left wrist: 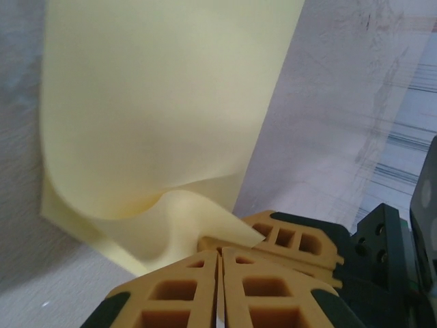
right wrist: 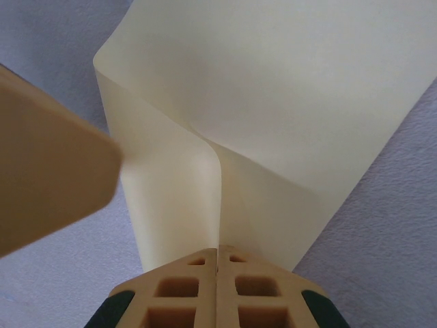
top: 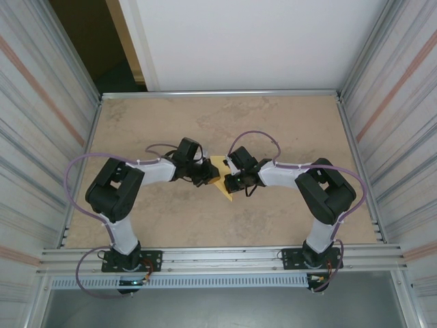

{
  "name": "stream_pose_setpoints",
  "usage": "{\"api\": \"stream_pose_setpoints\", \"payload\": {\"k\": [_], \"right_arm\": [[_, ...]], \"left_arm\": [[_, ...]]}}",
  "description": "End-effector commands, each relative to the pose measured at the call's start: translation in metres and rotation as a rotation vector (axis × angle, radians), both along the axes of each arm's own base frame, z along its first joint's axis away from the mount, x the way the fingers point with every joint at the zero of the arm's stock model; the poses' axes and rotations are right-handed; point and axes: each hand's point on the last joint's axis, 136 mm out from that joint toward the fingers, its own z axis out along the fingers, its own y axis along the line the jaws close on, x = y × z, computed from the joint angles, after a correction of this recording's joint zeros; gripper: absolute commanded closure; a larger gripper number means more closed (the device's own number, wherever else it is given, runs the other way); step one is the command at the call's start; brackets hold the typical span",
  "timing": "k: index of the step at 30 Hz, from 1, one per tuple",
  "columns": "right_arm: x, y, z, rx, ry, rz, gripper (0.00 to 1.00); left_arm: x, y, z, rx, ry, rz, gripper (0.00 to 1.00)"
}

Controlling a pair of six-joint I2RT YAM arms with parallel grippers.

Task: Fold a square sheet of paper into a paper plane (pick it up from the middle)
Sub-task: Third fold the triangle at the center of the table.

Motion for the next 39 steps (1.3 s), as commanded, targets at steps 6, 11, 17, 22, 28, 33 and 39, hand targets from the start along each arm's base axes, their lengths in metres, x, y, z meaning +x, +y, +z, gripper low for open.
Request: {"api": "stream_pose_setpoints", "payload": {"k": [6, 11, 17, 22, 28, 33, 39], "right_arm": [[-0.01, -0.014, -0.023, -0.068, 0.08, -0.031, 0.97], [-0.011, -0.014, -0.024, -0.069, 0.083, -0.03, 0.97], [-0.011, -0.013, -0.024, -0.069, 0.084, -0.031, 0.97], [-0.01, -0.014, -0.024, -0.071, 0.084, -0.034, 0.97], [-0.01, -0.014, -0.025, -0.074, 0.085, -0.035, 0.96], [-0.011, -0.014, -0.026, -0.076, 0.088, -0.034, 0.96], [-0.011, -0.014, -0.025, -0.075, 0.087, -0.034, 0.96]], "left_arm": [[-0.004, -0.004, -0.008, 0.072, 0.011, -0.041, 0.89], [-0.007, 0.0, -0.017, 0.106, 0.026, -0.042, 0.89], [-0.008, 0.001, -0.024, 0.12, 0.04, -0.045, 0.89], [-0.009, 0.005, -0.027, 0.145, 0.044, -0.041, 0.89], [-0.009, 0.007, -0.029, 0.154, 0.045, -0.039, 0.89], [-0.01, 0.006, -0.03, 0.154, 0.046, -0.041, 0.9], [-0.009, 0.006, -0.031, 0.157, 0.048, -0.042, 0.89]]}}
